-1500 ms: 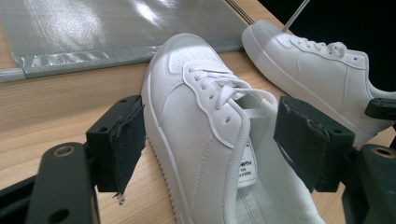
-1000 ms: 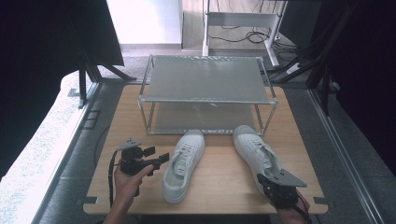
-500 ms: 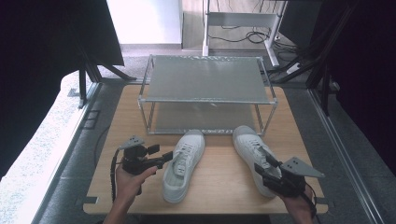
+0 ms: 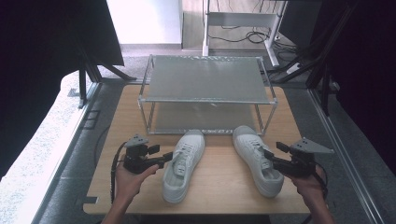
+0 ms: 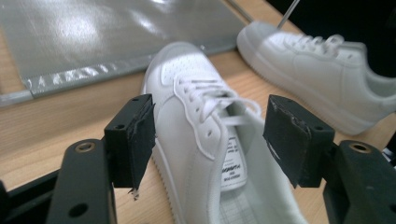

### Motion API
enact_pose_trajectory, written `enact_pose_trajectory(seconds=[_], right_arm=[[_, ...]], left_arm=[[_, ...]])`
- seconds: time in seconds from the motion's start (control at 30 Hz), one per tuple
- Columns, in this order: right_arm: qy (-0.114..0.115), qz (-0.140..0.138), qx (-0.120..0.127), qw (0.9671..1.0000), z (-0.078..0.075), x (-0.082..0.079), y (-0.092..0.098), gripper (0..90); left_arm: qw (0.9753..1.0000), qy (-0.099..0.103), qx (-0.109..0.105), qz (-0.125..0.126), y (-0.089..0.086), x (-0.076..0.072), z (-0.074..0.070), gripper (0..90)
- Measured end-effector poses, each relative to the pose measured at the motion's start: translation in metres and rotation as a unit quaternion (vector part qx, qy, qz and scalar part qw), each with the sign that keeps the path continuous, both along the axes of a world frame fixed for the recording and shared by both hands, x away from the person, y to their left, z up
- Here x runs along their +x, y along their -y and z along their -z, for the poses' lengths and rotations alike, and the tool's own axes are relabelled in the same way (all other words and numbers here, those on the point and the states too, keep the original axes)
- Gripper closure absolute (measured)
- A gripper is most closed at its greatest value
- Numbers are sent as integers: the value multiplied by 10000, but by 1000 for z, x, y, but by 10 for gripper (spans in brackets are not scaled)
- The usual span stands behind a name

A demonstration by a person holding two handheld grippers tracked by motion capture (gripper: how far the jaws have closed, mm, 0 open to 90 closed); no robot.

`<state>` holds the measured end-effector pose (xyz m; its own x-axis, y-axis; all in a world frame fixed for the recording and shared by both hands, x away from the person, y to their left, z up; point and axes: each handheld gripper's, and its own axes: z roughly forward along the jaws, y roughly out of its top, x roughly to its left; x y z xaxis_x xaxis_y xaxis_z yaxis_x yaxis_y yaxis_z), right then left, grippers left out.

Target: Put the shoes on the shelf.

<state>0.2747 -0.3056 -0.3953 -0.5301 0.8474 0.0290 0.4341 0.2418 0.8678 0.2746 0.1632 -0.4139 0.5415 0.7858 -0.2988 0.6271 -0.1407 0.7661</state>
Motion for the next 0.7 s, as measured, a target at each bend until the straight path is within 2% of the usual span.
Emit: enact_pose_trajectory(seconds=[0.07,0.1,0.13,0.17,0.2,0.3,0.33,0.37,0.4,0.47,0.5,0.57,0.63,0.7], right_arm=[[-108,73,31,9999,4,3,5,409],[-172,105,51,9998,7,4,8,409],[-172,105,51,9998,7,4,8,409],[-211,147,36,9997,11,5,10,409],[-211,147,36,9997,11,5,10,409],[-319,176,-24,9993,17,7,14,409],[-319,176,-24,9993,17,7,14,409],[-356,201,-17,9992,20,9,14,409],[-356,201,-17,9992,20,9,14,409],[-393,217,-14,9990,22,10,15,410],[-414,218,-62,9989,23,11,15,413],[-422,241,-123,9987,24,12,14,416],[-498,318,-414,9974,27,12,14,434],[-535,304,-451,9971,28,13,14,439]], left_arm=[[9999,-45,127,42,4,1,4,351],[9996,-94,272,50,8,3,8,356],[9996,-94,272,50,8,3,8,358],[9991,-128,404,37,11,4,12,362],[9991,-128,404,37,11,4,12,364],[9981,-162,600,24,18,7,18,374],[9976,-171,671,9,20,8,19,374],[9963,-177,846,-33,24,11,23,383],[9963,-177,846,-33,24,11,23,389],[9946,-195,1021,-52,28,15,26,397],[9933,-233,1133,-19,31,18,29,400],[9931,-247,1150,11,32,19,30,411],[9917,-264,1254,30,35,21,30,428],[9912,-266,1298,21,37,22,30,432]])
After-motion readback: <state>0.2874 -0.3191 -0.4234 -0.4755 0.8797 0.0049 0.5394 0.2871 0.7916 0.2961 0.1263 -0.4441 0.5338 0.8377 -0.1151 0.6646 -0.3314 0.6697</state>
